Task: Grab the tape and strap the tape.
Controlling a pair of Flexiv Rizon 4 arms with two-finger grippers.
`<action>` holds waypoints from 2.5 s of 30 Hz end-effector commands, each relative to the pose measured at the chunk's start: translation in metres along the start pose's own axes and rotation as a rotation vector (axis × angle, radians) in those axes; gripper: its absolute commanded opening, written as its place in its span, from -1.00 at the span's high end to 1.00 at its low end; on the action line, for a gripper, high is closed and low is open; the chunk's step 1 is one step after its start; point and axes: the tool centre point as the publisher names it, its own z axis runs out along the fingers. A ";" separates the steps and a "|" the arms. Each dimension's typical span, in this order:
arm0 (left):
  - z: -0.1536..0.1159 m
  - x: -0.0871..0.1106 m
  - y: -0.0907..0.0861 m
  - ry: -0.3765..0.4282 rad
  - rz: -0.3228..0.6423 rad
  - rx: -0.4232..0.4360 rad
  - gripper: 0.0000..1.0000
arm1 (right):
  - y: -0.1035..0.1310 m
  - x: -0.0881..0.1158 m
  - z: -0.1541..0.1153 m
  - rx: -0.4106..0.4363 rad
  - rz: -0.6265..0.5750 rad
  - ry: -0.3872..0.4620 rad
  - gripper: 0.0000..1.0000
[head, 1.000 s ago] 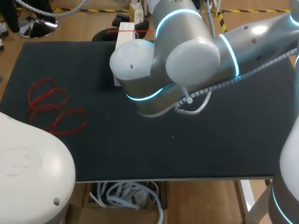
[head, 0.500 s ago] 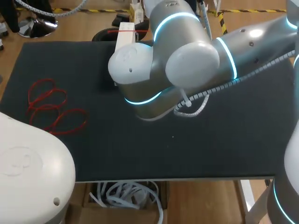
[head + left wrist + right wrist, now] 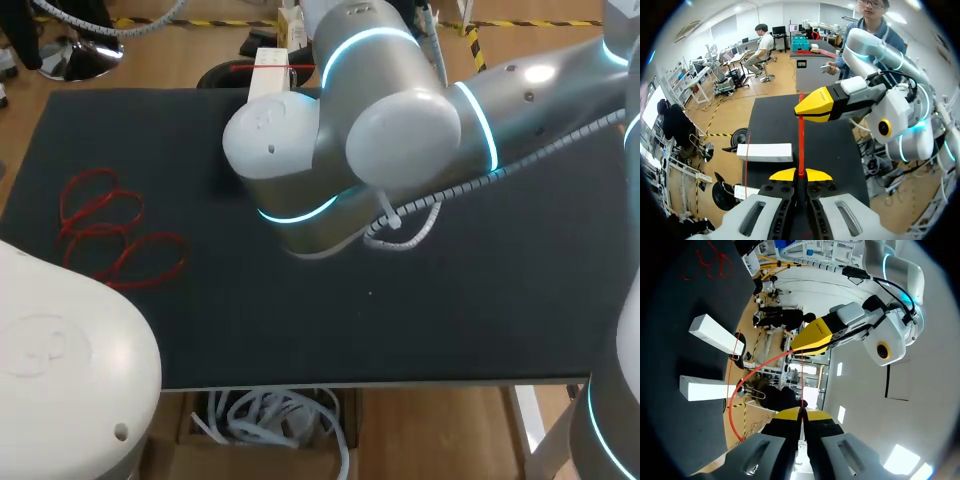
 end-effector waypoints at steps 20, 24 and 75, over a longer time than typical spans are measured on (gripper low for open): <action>-0.001 0.000 0.000 0.001 -0.001 -0.004 1.00 | 0.019 -0.001 0.008 -0.012 -0.022 0.016 1.00; -0.001 0.000 0.000 0.001 -0.001 -0.004 1.00 | 0.024 -0.003 0.012 -0.014 -0.026 0.012 1.00; -0.001 0.000 0.000 0.001 -0.001 -0.004 1.00 | -0.026 -0.053 -0.041 0.050 0.026 -0.016 0.17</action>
